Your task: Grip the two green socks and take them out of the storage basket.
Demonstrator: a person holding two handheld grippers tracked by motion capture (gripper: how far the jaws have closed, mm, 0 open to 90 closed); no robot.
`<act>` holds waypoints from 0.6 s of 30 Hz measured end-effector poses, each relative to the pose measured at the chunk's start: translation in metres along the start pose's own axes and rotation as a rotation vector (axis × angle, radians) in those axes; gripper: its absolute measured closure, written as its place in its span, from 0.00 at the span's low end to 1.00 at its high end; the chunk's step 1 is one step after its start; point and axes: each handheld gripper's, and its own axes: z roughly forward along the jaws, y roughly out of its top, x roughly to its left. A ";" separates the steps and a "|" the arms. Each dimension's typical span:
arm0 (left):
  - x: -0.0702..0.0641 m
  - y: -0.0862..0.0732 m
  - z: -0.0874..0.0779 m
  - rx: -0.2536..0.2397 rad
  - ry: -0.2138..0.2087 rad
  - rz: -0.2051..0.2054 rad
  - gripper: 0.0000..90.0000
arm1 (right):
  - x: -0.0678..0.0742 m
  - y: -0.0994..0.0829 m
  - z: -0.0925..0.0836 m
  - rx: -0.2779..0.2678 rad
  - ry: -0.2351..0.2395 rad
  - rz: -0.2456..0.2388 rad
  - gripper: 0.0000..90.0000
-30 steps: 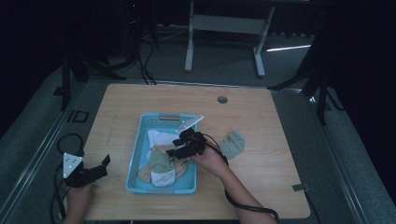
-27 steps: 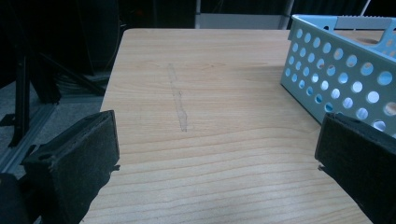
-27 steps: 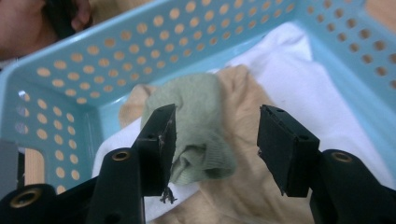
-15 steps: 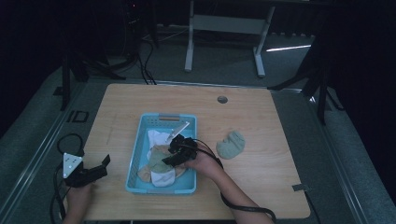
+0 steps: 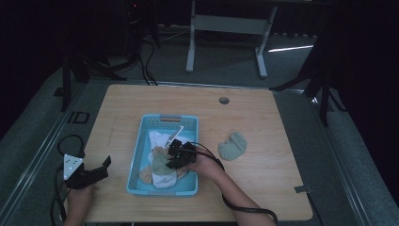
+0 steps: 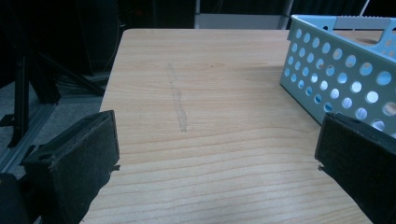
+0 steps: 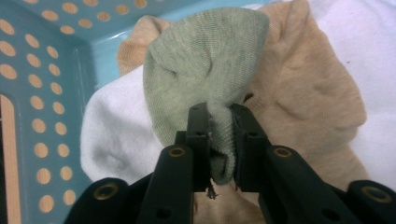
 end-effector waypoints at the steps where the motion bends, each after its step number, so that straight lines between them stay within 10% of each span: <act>1: 0.000 0.000 0.000 0.000 0.000 -0.001 0.00 | 0.000 0.000 0.000 0.000 0.000 0.000 0.89; 18: 0.000 0.000 0.000 -0.002 0.001 -0.001 0.00 | 0.005 0.007 -0.055 -0.208 -0.036 -0.004 0.90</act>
